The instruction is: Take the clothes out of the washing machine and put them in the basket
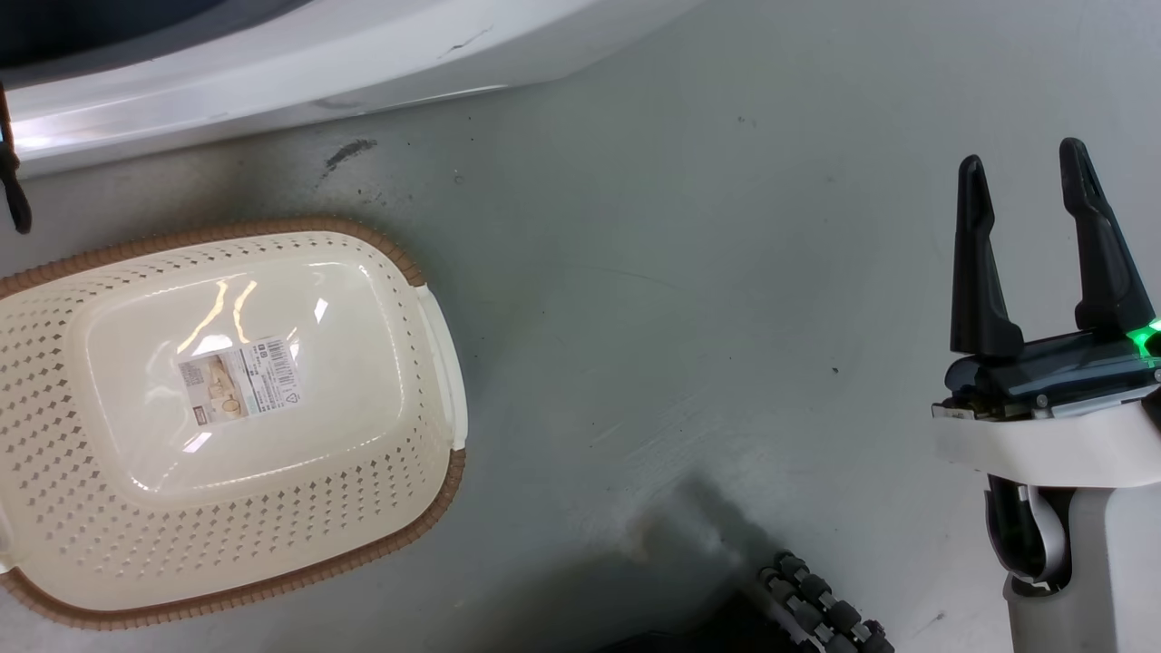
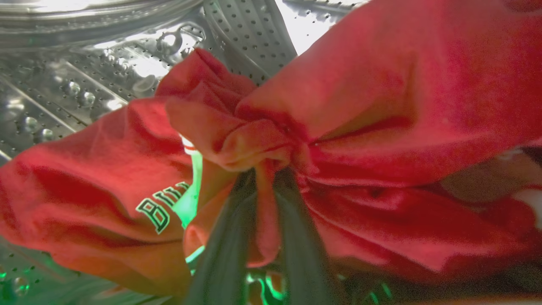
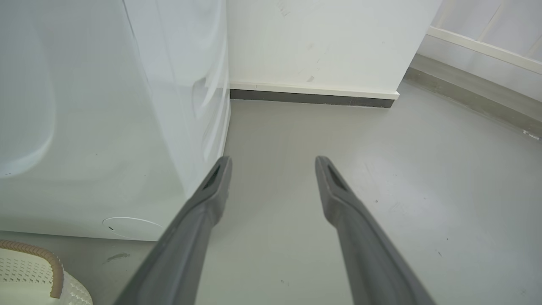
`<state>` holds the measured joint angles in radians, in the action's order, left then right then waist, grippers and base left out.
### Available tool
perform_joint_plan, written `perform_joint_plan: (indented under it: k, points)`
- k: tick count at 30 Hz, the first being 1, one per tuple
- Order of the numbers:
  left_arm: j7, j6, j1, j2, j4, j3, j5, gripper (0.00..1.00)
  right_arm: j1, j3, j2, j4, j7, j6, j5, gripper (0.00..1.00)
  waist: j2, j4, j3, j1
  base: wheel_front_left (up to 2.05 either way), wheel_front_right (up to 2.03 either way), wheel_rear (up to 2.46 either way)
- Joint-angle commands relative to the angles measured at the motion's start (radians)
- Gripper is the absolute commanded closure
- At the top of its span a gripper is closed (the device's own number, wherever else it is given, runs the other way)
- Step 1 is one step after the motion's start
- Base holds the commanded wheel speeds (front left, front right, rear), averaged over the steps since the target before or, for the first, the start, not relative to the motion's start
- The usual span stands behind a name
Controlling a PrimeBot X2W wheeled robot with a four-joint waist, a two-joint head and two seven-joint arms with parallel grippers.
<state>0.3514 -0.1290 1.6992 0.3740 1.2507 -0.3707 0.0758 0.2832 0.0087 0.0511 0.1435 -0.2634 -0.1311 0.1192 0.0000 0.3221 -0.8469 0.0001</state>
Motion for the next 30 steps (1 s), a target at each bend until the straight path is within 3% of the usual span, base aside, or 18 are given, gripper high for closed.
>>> perform_joint_plan:
  k: [1, 10, 21, 30]
  points:
    - [-0.014, 0.0, -0.025, 0.006, 0.001, -0.007, 0.004, 1.0, 0.014, -0.003, -0.002, -0.001, -0.002, 0.001, -0.004, 0.0, 0.0, -0.002, 0.003, -0.0001, 0.0, 0.0, 0.0]
    - [-0.124, 0.0, -0.072, -0.006, -0.016, -0.003, 0.06, 1.0, 0.011, -0.01, -0.002, -0.011, -0.002, 0.001, -0.021, 0.0, 0.0, -0.032, 0.062, -0.0001, 0.0, 0.0, 0.0]
    - [-0.387, 0.0, -0.299, -0.082, -0.064, -0.043, 0.154, 1.0, -0.027, -0.022, -0.001, -0.034, -0.002, 0.001, -0.08, 0.0, 0.0, -0.126, 0.234, -0.0001, 0.0, 0.0, 0.0]
    - [-0.556, 0.0, -0.488, -0.094, -0.117, -0.087, 0.233, 1.0, -0.074, -0.034, -0.001, -0.05, -0.002, 0.001, -0.121, 0.0, 0.0, -0.189, 0.37, -0.0001, 0.0, 0.0, 0.0]
